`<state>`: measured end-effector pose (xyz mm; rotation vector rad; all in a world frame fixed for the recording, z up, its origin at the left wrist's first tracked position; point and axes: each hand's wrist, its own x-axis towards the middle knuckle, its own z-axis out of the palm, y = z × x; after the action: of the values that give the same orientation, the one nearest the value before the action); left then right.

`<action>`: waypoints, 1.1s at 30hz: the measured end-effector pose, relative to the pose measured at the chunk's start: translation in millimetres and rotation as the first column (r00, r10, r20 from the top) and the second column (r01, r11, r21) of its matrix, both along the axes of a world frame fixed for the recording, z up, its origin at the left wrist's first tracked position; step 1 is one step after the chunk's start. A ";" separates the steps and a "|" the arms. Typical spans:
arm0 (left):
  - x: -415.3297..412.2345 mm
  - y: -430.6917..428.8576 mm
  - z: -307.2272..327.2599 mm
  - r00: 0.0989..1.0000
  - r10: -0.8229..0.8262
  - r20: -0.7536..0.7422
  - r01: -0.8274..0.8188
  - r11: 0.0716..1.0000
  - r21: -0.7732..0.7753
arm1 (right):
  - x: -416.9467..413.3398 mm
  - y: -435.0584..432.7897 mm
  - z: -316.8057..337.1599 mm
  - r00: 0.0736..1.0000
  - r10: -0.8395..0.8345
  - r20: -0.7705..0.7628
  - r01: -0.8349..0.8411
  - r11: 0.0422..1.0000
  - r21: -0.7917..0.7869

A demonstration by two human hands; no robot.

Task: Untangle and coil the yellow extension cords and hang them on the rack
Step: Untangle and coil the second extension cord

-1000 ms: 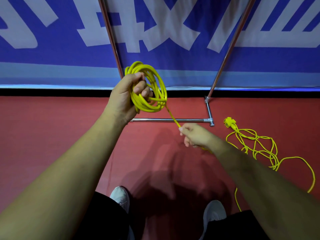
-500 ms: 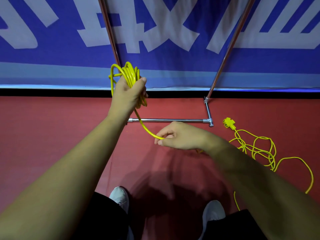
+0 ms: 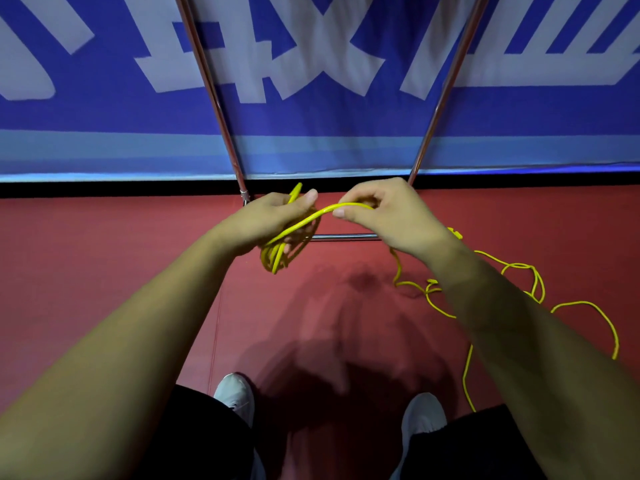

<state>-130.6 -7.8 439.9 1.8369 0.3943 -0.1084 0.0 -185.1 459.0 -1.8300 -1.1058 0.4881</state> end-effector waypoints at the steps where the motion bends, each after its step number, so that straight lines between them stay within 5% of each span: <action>1: -1.0 -0.5 1.1 0.998 -0.063 0.003 0.063 0.996 -0.071 | 3.2 -0.6 -1.9 0.999 -0.044 -0.009 0.044 0.999 0.009; 4: -1.8 -1.4 5.2 0.972 -0.236 -0.017 0.233 0.967 -0.102 | 13.7 -3.9 -8.5 0.989 -0.144 0.026 0.144 0.990 0.004; 7: -2.7 -3.4 8.9 0.968 -0.249 -0.043 0.245 0.967 -0.075 | 20.4 -6.7 -14.9 0.992 -0.075 0.104 0.082 0.995 -0.064; 12: -9.6 7.4 7.9 0.992 -0.108 0.071 0.128 0.894 -0.430 | 40.4 -13.6 -37.7 0.966 0.175 0.193 -0.109 0.944 -0.310; 15: -13.2 19.4 11.3 0.985 0.014 0.174 0.091 0.809 -0.581 | 62.8 -29.6 -65.1 0.986 0.135 0.101 -0.080 0.900 -0.428; 18: -16.8 24.8 13.0 0.972 0.023 0.234 0.142 0.737 -0.661 | 69.1 -36.2 -82.5 0.993 -0.007 -0.114 -0.035 0.933 -0.357; 21: -18.4 25.5 11.5 0.974 -0.102 0.200 0.215 0.680 -0.701 | 67.4 -28.8 -89.0 0.938 -0.165 -0.303 0.100 0.971 -0.219; 25: -16.8 21.9 12.8 0.942 -0.279 0.189 0.323 0.591 -0.739 | 65.0 -24.3 -97.9 0.867 -0.363 -0.342 0.309 0.929 -0.205; 33: -1.7 3.8 15.0 0.935 0.239 0.263 0.012 0.719 -0.695 | 52.5 -17.1 -112.6 0.938 -0.245 -0.244 0.175 0.945 -0.276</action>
<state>-132.3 -4.0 454.9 1.0460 0.1810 0.1371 52.5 -202.2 346.4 -1.9986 -0.6714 0.7555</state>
